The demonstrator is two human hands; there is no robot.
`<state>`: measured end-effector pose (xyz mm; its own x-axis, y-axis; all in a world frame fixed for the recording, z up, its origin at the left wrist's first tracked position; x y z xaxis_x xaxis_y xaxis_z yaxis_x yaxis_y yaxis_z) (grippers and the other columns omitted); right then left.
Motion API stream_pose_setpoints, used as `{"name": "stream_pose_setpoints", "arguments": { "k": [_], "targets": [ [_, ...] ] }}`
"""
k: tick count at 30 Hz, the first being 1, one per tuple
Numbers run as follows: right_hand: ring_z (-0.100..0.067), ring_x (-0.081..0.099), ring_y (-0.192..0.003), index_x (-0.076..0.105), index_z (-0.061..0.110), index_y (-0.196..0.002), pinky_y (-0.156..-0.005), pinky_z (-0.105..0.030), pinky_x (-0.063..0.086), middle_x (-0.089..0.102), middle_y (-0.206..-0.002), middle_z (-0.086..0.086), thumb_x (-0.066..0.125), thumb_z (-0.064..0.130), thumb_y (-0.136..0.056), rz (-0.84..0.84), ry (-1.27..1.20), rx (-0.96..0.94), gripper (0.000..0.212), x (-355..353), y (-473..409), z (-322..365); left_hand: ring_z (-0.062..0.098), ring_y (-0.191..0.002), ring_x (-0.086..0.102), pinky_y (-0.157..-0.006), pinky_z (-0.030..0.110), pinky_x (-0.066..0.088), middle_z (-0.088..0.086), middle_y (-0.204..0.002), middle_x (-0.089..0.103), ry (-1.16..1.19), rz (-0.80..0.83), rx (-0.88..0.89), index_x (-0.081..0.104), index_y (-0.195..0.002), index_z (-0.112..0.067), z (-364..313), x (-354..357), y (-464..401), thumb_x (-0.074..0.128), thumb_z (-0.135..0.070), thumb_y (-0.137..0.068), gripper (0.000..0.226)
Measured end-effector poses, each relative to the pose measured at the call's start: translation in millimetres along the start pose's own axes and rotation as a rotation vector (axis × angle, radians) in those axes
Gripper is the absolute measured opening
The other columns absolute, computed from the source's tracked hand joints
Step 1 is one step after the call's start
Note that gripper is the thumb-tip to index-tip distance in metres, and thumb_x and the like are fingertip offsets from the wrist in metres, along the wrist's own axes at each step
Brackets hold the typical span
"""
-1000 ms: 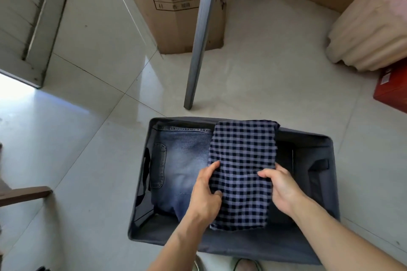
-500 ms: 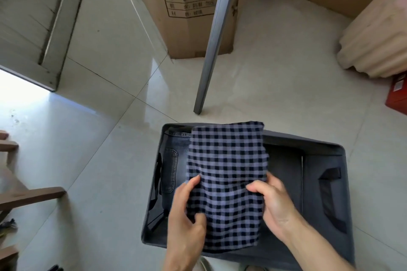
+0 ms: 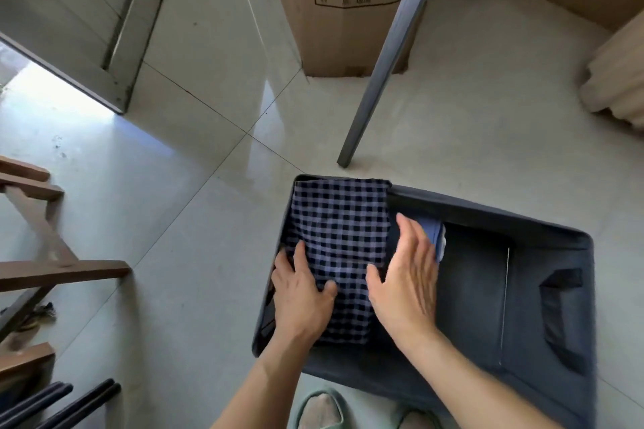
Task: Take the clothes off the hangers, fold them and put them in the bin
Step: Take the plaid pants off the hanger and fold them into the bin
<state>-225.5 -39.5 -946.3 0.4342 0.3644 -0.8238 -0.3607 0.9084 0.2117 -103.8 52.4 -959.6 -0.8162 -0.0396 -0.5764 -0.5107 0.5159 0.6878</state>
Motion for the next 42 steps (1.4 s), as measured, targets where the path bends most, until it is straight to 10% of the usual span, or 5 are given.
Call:
{"name": "stream_pose_setpoints", "arguments": {
  "k": [4, 14, 24, 33, 42],
  "targets": [
    [-0.027, -0.002, -0.151, 0.001, 0.028, -0.156, -0.12, -0.055, 0.01, -0.004, -0.165, -0.008, 0.068, 0.038, -0.084, 0.3, 0.418, -0.53, 0.1, 13, -14, 25, 0.03, -0.15, 0.001, -0.12, 0.038, 0.012, 0.013, -0.162, -0.013, -0.13, -0.041, 0.075, -0.012, -0.155, -0.017, 0, 7, -5, 0.062, -0.045, -0.091, 0.102],
    [-0.022, -0.01, -0.151, -0.016, 0.039, -0.152, -0.121, -0.052, 0.0, -0.016, -0.163, -0.003, 0.06, 0.05, -0.09, 0.779, 0.521, -0.209, 0.098, 30, -65, 17, 0.027, -0.152, -0.005, -0.122, 0.045, 0.015, 0.007, -0.164, -0.016, -0.233, 0.206, -0.058, -0.012, -0.155, -0.032, -12, -2, -37, 0.068, -0.042, -0.088, 0.105],
    [-0.02, -0.01, -0.151, -0.014, 0.033, -0.154, -0.123, -0.044, 0.003, -0.013, -0.164, -0.002, 0.051, 0.03, -0.099, 0.636, 0.397, -0.178, 0.086, -48, -21, 31, 0.025, -0.152, 0.001, -0.122, 0.04, 0.011, 0.004, -0.165, -0.005, 0.001, 0.178, -0.08, 0.002, -0.158, -0.022, -49, -32, 6, 0.061, -0.034, -0.095, 0.087],
    [-0.026, 0.029, -0.141, -0.002, 0.031, -0.155, -0.1, -0.04, 0.044, 0.001, -0.162, 0.002, 0.046, 0.02, -0.098, 0.531, 0.215, -0.086, 0.075, -132, 3, 61, 0.024, -0.15, 0.016, -0.119, 0.039, 0.025, 0.003, -0.164, 0.006, 0.188, 0.13, -0.016, 0.018, -0.157, -0.02, -105, -72, 81, 0.061, -0.032, -0.095, 0.076],
    [-0.023, 0.052, -0.121, 0.021, 0.029, -0.152, -0.097, -0.037, 0.045, 0.026, -0.153, 0.003, 0.045, 0.025, -0.099, 0.452, 0.027, 0.032, 0.058, -256, 39, 105, 0.023, -0.137, 0.043, -0.109, 0.038, 0.041, 0.004, -0.154, 0.039, 0.395, 0.149, 0.004, 0.033, -0.151, -0.019, -171, -129, 182, 0.062, -0.032, -0.094, 0.065]
  ]
}}
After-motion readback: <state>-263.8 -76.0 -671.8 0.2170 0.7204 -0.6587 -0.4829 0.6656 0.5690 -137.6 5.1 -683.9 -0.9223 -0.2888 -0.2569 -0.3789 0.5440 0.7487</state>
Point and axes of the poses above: each hand's wrist, its own y-axis away from the middle knuckle, its own x-axis out of the palm, z = x × y, the point moved 3 cm from there along -y, towards the middle knuckle
